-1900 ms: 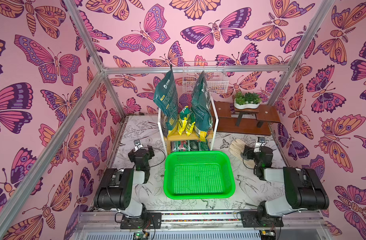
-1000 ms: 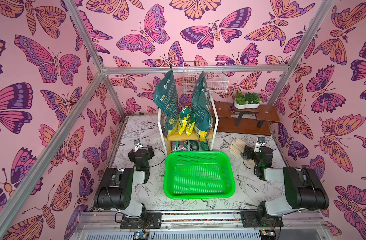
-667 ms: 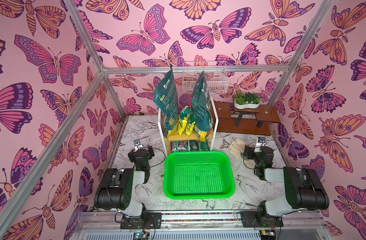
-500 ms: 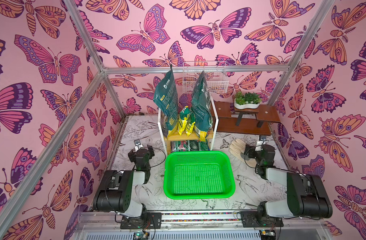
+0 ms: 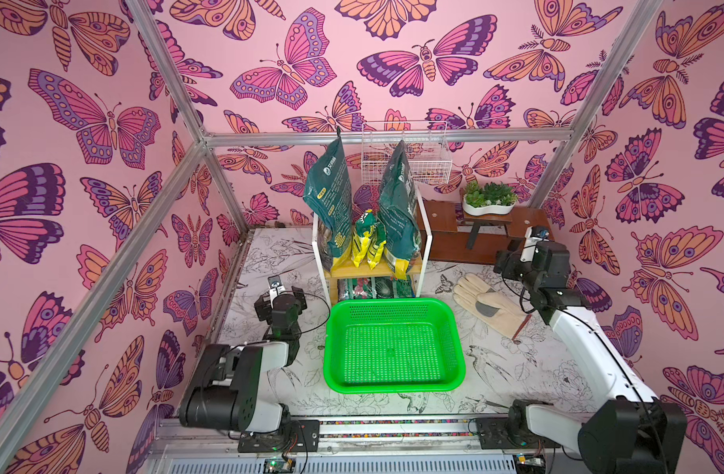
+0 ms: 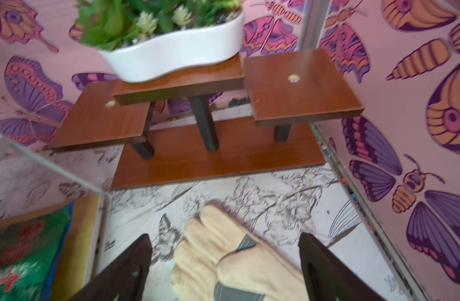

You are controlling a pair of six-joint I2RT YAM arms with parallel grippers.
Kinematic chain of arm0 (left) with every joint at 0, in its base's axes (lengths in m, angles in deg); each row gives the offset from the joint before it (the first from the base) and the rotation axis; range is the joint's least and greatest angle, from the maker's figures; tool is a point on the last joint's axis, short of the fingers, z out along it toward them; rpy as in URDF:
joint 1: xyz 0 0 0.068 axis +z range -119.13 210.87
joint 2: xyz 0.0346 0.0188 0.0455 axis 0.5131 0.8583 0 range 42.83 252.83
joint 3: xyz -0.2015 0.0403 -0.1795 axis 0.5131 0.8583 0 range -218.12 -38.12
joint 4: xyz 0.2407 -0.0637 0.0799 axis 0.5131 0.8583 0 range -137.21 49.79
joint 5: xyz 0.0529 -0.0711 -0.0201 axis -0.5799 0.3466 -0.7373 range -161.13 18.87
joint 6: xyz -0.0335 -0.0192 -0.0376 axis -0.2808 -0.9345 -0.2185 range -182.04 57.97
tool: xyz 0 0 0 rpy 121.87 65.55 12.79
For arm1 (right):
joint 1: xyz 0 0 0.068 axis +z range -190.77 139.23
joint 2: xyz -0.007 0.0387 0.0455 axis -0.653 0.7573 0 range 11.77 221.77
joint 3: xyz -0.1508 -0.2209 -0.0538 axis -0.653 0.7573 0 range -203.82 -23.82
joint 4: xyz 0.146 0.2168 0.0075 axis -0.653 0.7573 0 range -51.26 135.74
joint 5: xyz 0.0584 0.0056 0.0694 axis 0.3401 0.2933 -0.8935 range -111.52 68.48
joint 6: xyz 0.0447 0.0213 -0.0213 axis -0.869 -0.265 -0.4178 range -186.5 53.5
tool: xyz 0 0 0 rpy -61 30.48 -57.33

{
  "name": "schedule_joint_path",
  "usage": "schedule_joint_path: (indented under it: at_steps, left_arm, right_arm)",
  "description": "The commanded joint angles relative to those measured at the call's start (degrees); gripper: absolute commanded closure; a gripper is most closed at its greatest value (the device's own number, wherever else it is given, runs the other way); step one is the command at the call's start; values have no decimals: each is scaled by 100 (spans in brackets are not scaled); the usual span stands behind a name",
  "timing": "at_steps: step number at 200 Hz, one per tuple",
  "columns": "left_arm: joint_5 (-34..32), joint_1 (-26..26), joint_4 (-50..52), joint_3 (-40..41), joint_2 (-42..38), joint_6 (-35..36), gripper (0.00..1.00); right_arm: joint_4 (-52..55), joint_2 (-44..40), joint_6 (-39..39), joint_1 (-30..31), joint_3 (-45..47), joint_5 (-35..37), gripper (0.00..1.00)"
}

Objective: Take down the fertilizer bag from the shelf
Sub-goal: Move the storage box to the center of the board.

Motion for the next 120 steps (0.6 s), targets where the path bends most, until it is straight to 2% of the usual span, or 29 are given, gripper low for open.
schedule_joint_path:
  at_steps: [1,23,39,49,68,81,100,120]
  left_arm:
    - [-338,-13,1628,-750,-845,117,0]
    - [-953,-9,2121,-913,-1146,-18,0]
    - [-1262,-9,2822,-1011,-1482,-645,0]
    - [-1288,-10,3281,-1077,-1730,-1029,0]
    - [-1208,-12,4187,-1225,-2313,-1668,0]
    - [-1193,-10,4738,-1287,-2671,-2001,0]
    - [-737,-9,5246,-1287,-3064,-2041,0]
    - [-265,-14,5851,-1407,-3248,-2211,0]
  right_arm:
    - [1671,-138,-207,588,-117,320,8]
    - [1887,-274,-675,731,-78,57,7]
    - [2173,-340,-943,739,-146,-362,8]
    - [2403,-392,-1014,763,-200,-550,12]
    - [2941,-449,-1023,1019,-285,-541,18]
    - [3232,-462,-1056,1308,-234,-482,27]
    - [3406,-460,-1310,1636,15,-533,39]
    - [3174,-432,-1643,1861,442,-902,41]
